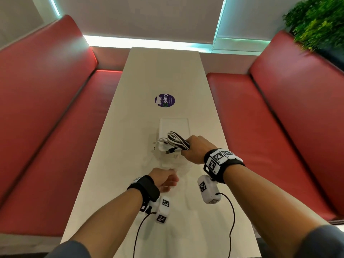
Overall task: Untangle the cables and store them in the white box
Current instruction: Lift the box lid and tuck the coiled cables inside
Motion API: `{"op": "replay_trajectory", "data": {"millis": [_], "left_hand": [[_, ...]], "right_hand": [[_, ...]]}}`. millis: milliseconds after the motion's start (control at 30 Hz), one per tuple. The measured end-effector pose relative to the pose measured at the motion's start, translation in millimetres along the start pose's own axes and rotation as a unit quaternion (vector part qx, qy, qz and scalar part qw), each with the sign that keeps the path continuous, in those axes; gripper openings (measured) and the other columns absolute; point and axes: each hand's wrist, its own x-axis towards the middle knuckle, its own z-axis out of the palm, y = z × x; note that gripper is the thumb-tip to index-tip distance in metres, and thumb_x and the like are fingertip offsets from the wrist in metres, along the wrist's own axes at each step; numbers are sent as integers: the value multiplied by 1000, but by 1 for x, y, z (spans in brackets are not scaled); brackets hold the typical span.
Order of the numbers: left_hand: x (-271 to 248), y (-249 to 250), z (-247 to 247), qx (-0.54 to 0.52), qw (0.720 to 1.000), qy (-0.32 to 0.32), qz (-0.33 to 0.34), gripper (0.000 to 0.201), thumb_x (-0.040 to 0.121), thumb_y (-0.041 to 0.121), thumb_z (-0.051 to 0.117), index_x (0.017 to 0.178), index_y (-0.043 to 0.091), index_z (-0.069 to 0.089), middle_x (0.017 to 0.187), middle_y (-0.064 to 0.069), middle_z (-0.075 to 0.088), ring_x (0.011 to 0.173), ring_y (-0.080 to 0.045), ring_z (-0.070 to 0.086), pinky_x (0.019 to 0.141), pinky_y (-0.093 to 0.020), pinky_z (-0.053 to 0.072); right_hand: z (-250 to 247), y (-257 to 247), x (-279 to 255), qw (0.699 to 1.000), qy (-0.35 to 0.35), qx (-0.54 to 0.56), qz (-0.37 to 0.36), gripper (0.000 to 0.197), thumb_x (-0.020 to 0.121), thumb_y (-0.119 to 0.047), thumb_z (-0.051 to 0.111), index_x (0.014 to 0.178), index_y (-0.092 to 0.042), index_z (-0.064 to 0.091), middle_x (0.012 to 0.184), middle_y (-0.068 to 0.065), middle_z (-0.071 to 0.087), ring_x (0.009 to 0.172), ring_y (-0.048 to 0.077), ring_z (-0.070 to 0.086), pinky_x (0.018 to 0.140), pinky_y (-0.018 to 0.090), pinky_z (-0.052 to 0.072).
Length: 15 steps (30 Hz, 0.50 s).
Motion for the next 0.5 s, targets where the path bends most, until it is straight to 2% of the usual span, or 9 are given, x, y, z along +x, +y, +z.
{"op": "replay_trajectory", "data": {"millis": [100, 167, 233, 300, 367, 500], "left_hand": [[-15, 6, -27, 76, 996, -28, -35, 35, 83, 36, 77, 98, 6, 67, 85, -10, 75, 57, -15, 64, 44, -20, 42], [-19, 18, -44, 96, 994, 8, -42, 26, 84, 28, 72, 95, 6, 64, 77, -9, 72, 50, -17, 58, 41, -19, 36], [-19, 29, -56, 87, 994, 69, -18, 17, 84, 24, 67, 88, 8, 61, 69, -7, 64, 45, -17, 48, 41, -18, 29], [-18, 37, -58, 68, 993, 95, 13, 17, 84, 24, 65, 91, 8, 62, 70, -7, 60, 45, -16, 40, 40, -17, 25], [-19, 38, -52, 89, 992, 87, 23, 22, 87, 26, 67, 97, 7, 64, 74, -8, 59, 45, -16, 39, 39, -17, 25], [-20, 30, -46, 223, 972, 63, 45, 16, 87, 25, 69, 84, 9, 66, 63, -5, 54, 43, -15, 38, 42, -18, 28]], "right_hand": [[-1, -2, -1, 1000, -4, -4, 6, 18, 84, -37, 57, 80, -21, 65, 72, 2, 66, 62, 22, 65, 53, 29, 49], [-1, -2, -1, 1000, -5, -5, 8, 17, 83, -36, 57, 82, -22, 66, 73, 1, 67, 64, 22, 66, 56, 31, 54], [0, -3, -1, 1000, -3, -5, 10, 17, 83, -36, 57, 82, -22, 66, 73, 1, 67, 64, 22, 66, 57, 31, 55], [0, -4, -1, 1000, -1, -5, 10, 17, 84, -36, 58, 82, -21, 66, 72, 1, 67, 63, 21, 65, 55, 29, 52], [0, -5, -1, 1000, 0, -8, 10, 16, 85, -36, 58, 82, -21, 64, 72, 1, 66, 63, 21, 64, 55, 28, 50], [0, -7, -1, 1000, -2, -17, 15, 18, 85, -38, 59, 87, -21, 66, 75, 1, 67, 67, 21, 67, 62, 32, 58]]}}
